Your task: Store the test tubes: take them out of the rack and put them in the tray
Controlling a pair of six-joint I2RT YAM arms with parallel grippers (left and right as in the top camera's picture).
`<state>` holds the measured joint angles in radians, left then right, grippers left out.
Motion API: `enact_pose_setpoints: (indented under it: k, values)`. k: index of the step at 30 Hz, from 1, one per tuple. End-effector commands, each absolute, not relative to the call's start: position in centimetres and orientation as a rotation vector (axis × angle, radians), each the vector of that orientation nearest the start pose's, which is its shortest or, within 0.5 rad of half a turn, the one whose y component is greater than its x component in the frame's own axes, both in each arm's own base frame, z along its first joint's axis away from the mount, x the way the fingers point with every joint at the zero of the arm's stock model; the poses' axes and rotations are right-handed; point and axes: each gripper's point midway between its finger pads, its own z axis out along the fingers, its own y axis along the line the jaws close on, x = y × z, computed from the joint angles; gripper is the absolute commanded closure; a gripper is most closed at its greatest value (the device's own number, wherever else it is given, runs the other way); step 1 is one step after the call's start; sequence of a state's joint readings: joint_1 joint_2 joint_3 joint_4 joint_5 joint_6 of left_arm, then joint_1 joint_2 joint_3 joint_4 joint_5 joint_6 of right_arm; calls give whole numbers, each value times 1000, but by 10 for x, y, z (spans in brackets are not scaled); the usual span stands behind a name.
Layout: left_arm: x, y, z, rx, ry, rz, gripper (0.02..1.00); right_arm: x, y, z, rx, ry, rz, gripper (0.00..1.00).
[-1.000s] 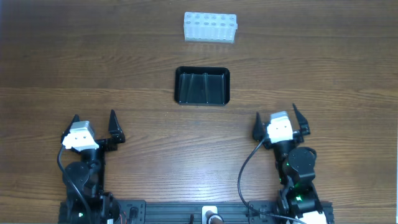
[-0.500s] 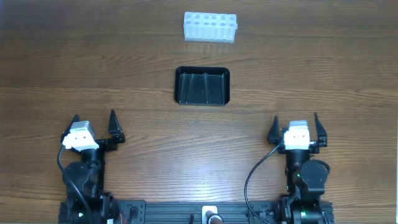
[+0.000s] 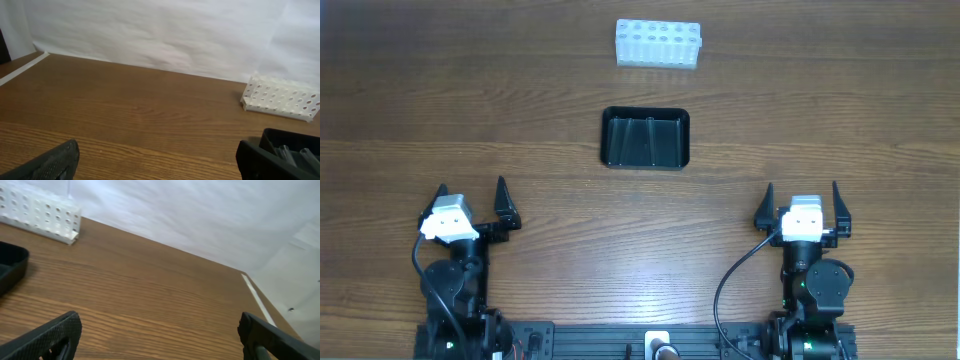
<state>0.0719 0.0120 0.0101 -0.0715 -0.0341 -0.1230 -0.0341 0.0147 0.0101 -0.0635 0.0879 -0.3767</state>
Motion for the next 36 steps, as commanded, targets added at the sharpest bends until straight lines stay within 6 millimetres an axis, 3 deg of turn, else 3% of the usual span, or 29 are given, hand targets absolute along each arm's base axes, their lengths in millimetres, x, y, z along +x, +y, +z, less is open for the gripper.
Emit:
enact_pose_setpoints:
  k: [1,7,36]
  values:
    - [245,24,157,-179,1633,1,20,246,-11,157,-181,1638,-241,9]
    - [245,24,157,-179,1633,1,20,246,-7,156,52,1647,13,9]
    - [245,24,157,-179,1633,1,23,246,1,156,27,1647,33,7]
